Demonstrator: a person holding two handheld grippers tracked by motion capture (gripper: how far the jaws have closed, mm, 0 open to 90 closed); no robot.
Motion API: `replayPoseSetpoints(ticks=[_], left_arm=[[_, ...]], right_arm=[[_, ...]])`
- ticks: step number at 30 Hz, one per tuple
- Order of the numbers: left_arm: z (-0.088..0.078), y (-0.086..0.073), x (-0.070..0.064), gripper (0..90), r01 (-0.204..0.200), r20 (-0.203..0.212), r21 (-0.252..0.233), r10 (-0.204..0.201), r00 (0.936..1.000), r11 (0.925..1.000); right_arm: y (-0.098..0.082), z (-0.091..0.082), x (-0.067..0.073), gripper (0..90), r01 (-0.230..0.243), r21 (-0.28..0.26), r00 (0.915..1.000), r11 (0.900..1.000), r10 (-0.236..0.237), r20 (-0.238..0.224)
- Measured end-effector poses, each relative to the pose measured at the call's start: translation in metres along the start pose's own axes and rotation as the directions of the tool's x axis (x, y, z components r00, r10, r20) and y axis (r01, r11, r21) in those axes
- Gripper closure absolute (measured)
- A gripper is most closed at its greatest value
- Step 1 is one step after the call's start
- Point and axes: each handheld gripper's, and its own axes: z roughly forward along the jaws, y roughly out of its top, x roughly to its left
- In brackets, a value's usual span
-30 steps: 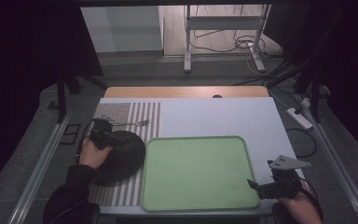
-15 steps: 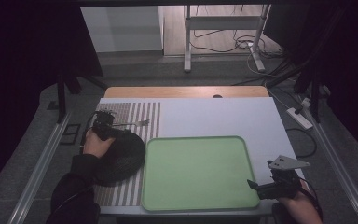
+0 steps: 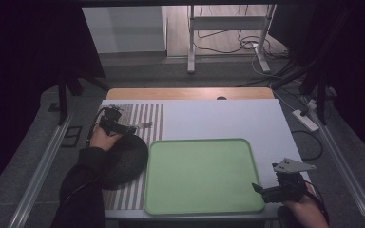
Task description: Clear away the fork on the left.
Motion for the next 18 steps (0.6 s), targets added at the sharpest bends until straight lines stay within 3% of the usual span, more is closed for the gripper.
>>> replayPoseSetpoints(ticks=[3, 6, 11, 13, 14, 16, 18], left_arm=[[0.0, 0.002, 0.004, 1.7, -0.009, -0.008, 0.0, 0.009, 0.9999, 1.0], [-0.003, 0.003, 0.01, 13.4, 0.002, 0.001, -0.001, -0.002, 1.0, 1.0], [-0.003, 0.004, 0.018, 51.5, 0.014, 0.003, 0.011, -0.014, 0.9999, 0.9998], [-0.001, 0.005, 0.022, 63.7, 0.018, -0.034, 0.019, -0.017, 0.9993, 0.9997], [-0.001, 0.005, 0.024, 74.2, 0.013, -0.041, 0.023, -0.012, 0.9991, 0.9997], [0.001, 0.004, 0.028, 85.9, 0.005, -0.069, 0.019, -0.004, 0.9976, 0.9998], [0.003, 0.004, 0.034, 88.7, 0.019, -0.089, 0.028, -0.016, 0.9959, 0.9994]], right_arm=[[0.0, 0.0, 0.0, 0.0, 0.002, 0.0, 1.0, 1.0, -0.002, -0.001], [0.0, 0.0, 0.0, 0.0, 0.003, -0.002, 1.0, 1.0, -0.003, -0.001], [0.0, 0.0, 0.0, 0.0, 0.005, -0.002, 1.0, 1.0, -0.005, -0.001], [0.0, 0.0, 0.0, 0.0, 0.006, -0.002, 1.0, 1.0, -0.006, -0.001], [0.0, 0.0, 0.001, 0.0, 0.006, -0.001, 1.0, 1.0, -0.006, -0.001], [0.0, 0.0, 0.001, 0.0, 0.007, -0.001, 1.0, 1.0, -0.007, -0.001], [0.0, 0.0, 0.001, 0.0, 0.008, -0.001, 1.0, 1.0, -0.008, -0.002]])
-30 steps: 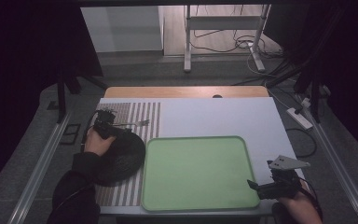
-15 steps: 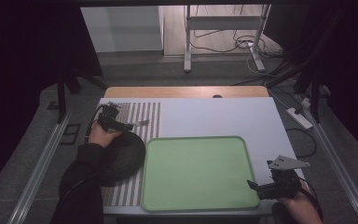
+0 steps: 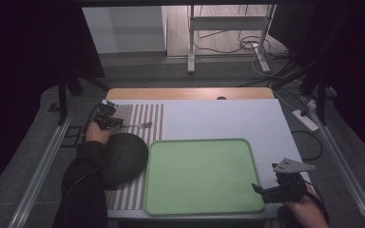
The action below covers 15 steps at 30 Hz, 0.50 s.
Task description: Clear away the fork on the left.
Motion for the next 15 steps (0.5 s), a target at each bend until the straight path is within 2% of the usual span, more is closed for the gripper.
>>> replayPoseSetpoints(ticks=[2, 3, 5, 10, 15], left_arm=[[0.004, -0.001, 0.005, 88.7, 0.003, -0.03, 0.013, -0.003, 0.9995, 0.9999], [0.004, -0.002, 0.008, 88.7, 0.018, -0.012, 0.003, -0.018, 0.9998, 0.9998], [0.002, -0.004, 0.01, 88.7, 0.024, -0.019, 0.008, -0.024, 0.9995, 0.9997], [-0.005, -0.01, 0.012, 88.7, 0.041, 0.003, 0.054, -0.041, 0.9992, 0.9977], [-0.015, -0.02, 0.013, 88.7, 0.047, 0.03, 0.111, -0.05, 0.9983, 0.9927]], right_arm=[[0.0, 0.0, 0.0, 0.0, 0.0, 0.0, 1.0, 1.0, 0.0, 0.0], [0.0, 0.0, 0.0, 0.0, 0.0, 0.0, 1.0, 1.0, 0.0, -0.001], [0.0, 0.0, 0.0, 0.0, 0.0, -0.001, 1.0, 1.0, 0.0, 0.0], [0.0, -0.001, 0.0, 0.0, 0.005, 0.0, 1.0, 1.0, -0.005, 0.003], [0.0, -0.001, 0.001, 0.0, 0.008, 0.0, 1.0, 1.0, -0.008, 0.002]])
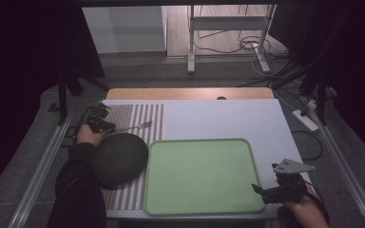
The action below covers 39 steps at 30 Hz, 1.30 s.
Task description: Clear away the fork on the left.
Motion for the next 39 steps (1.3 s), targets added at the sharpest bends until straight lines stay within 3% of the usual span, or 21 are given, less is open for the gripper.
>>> replayPoseSetpoints(ticks=[8, 15, 18, 20, 25, 28, 32, 37, 39], left_arm=[[-0.007, -0.007, -0.007, 88.8, -0.048, 0.041, 0.082, 0.045, 0.9981, 0.9955], [-0.008, -0.01, -0.001, 88.6, -0.027, 0.072, 0.062, 0.022, 0.9971, 0.9977], [-0.011, -0.009, 0.003, 73.9, 0.016, 0.067, 0.014, -0.017, 0.9976, 0.9998], [-0.013, -0.008, 0.002, 62.5, 0.019, 0.07, -0.022, -0.017, 0.9974, 0.9996], [-0.012, 0.001, -0.01, 30.3, -0.022, 0.061, -0.052, 0.025, 0.9978, 0.9984], [-0.008, 0.009, -0.021, 17.5, -0.057, 0.051, -0.057, 0.06, 0.9969, 0.9968], [-0.001, 0.019, -0.031, 3.9, -0.07, 0.054, -0.055, 0.072, 0.9959, 0.996], [0.011, 0.028, -0.045, 0.0, -0.1, 0.056, -0.028, 0.101, 0.9933, 0.9946], [0.016, 0.031, -0.05, 0.0, -0.115, 0.038, -0.012, 0.116, 0.9926, 0.9932]], right_arm=[[0.0, 0.0, 0.001, 0.0, 0.01, 0.0, 0.9999, 1.0, -0.01, -0.002], [0.0, 0.0, 0.001, 0.0, 0.018, 0.002, 0.9998, 1.0, -0.018, -0.005], [0.0, 0.0, 0.002, 0.0, 0.019, 0.003, 0.9998, 1.0, -0.019, -0.006], [0.0, 0.0, 0.001, 0.0, 0.019, 0.003, 0.9998, 1.0, -0.019, -0.006], [0.0, 0.001, 0.002, 0.0, 0.021, 0.002, 0.9997, 1.0, -0.021, -0.007], [0.0, 0.001, 0.002, 0.0, 0.023, 0.003, 0.9997, 1.0, -0.023, -0.008], [0.0, 0.001, 0.002, 0.0, 0.023, 0.003, 0.9997, 1.0, -0.023, -0.009], [0.0, 0.001, 0.002, 0.0, 0.026, 0.004, 0.9996, 1.0, -0.026, -0.013], [0.0, 0.001, 0.002, 0.0, 0.026, 0.004, 0.9996, 1.0, -0.026, -0.014]])
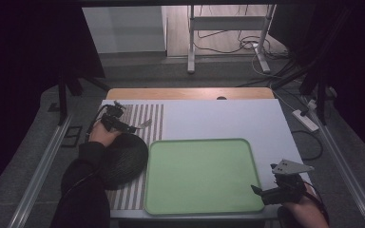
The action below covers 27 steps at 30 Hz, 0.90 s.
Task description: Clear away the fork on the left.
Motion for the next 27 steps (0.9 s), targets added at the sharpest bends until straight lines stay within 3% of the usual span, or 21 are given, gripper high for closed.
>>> replayPoseSetpoints(ticks=[8, 10, 15, 19, 27], left_arm=[[0.019, 0.011, -0.014, 0.0, -0.053, -0.04, 0.066, 0.056, 0.9976, 0.9964], [0.02, 0.01, -0.011, 0.0, -0.036, -0.025, 0.058, 0.037, 0.999, 0.9977], [0.016, 0.005, -0.005, 2.4, -0.05, -0.02, 0.044, 0.051, 0.9985, 0.9978], [0.006, 0.0, 0.0, 22.3, -0.066, -0.011, 0.025, 0.067, 0.9977, 0.9975], [-0.004, -0.014, 0.013, 78.8, -0.115, 0.043, -0.01, 0.115, 0.9924, 0.9934]], right_arm=[[0.0, 0.0, 0.0, 0.0, 0.006, 0.001, 1.0, 1.0, -0.006, -0.003], [0.0, 0.0, 0.0, 0.0, 0.006, 0.001, 1.0, 1.0, -0.006, -0.003], [0.0, 0.0, 0.0, 0.0, 0.006, 0.0, 1.0, 1.0, -0.006, -0.005], [0.0, 0.0, 0.0, 0.0, 0.005, 0.0, 1.0, 1.0, -0.005, -0.006], [0.0, 0.0, 0.0, 0.0, 0.011, 0.005, 0.9999, 1.0, -0.011, -0.008]])
